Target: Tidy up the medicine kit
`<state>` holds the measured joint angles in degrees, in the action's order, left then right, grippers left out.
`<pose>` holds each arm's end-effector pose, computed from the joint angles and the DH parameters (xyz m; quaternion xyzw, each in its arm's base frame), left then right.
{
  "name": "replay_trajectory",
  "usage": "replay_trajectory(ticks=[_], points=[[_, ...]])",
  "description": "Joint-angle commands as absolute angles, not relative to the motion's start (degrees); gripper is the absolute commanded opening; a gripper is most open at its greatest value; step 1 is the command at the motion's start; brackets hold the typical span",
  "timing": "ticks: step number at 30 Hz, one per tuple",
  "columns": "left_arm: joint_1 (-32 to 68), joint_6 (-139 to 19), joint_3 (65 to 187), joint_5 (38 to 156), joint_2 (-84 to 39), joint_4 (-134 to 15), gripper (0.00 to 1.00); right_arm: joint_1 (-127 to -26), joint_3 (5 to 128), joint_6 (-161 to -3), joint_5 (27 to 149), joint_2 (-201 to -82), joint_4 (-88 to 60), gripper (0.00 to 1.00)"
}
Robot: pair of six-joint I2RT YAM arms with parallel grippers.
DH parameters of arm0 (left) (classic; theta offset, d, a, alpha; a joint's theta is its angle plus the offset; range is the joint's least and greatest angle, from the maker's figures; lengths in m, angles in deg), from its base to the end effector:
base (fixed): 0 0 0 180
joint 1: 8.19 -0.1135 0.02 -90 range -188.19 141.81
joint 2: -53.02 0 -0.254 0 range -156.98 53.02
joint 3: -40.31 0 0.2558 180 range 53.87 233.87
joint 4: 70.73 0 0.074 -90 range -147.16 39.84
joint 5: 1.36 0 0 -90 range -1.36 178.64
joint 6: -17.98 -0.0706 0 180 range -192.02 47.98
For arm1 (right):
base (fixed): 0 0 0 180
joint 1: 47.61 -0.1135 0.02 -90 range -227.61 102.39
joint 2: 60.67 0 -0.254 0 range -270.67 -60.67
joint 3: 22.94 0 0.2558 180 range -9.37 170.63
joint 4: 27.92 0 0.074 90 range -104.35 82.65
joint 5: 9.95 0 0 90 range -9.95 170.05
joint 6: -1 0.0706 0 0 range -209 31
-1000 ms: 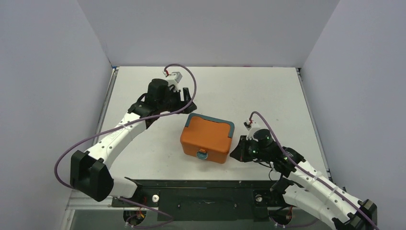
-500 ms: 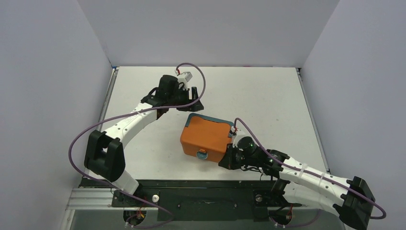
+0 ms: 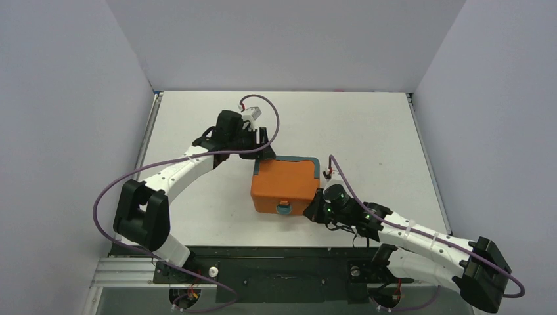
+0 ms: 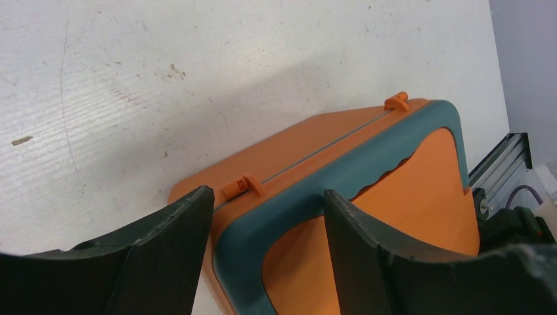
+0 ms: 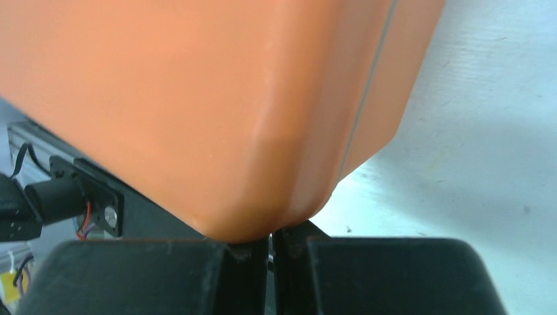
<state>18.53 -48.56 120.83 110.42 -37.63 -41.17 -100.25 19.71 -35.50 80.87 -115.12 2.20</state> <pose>0.3295 -0.1952 0.2334 0.1056 0.8862 -0.3319 0.3055 0.1390 0.1837 0.1712 0.0039 0.9132 0.3296 0.2395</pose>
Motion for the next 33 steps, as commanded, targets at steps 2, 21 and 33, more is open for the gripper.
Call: replay_trajectory(ticks=[2,21,33], points=[[18.61,-48.98,117.70,112.79,-33.21,-41.11,0.59,-95.45,21.98,-36.51,77.33,-116.22,-0.56,0.00],[18.79,-47.08,104.53,111.40,-16.41,-39.08,0.58,-83.99,31.08,-53.96,92.35,-130.51,-1.12,0.00],[18.93,-43.68,97.67,108.30,0.58,-30.90,0.59,-82.60,33.35,-57.74,94.77,-133.20,-0.31,0.00]])
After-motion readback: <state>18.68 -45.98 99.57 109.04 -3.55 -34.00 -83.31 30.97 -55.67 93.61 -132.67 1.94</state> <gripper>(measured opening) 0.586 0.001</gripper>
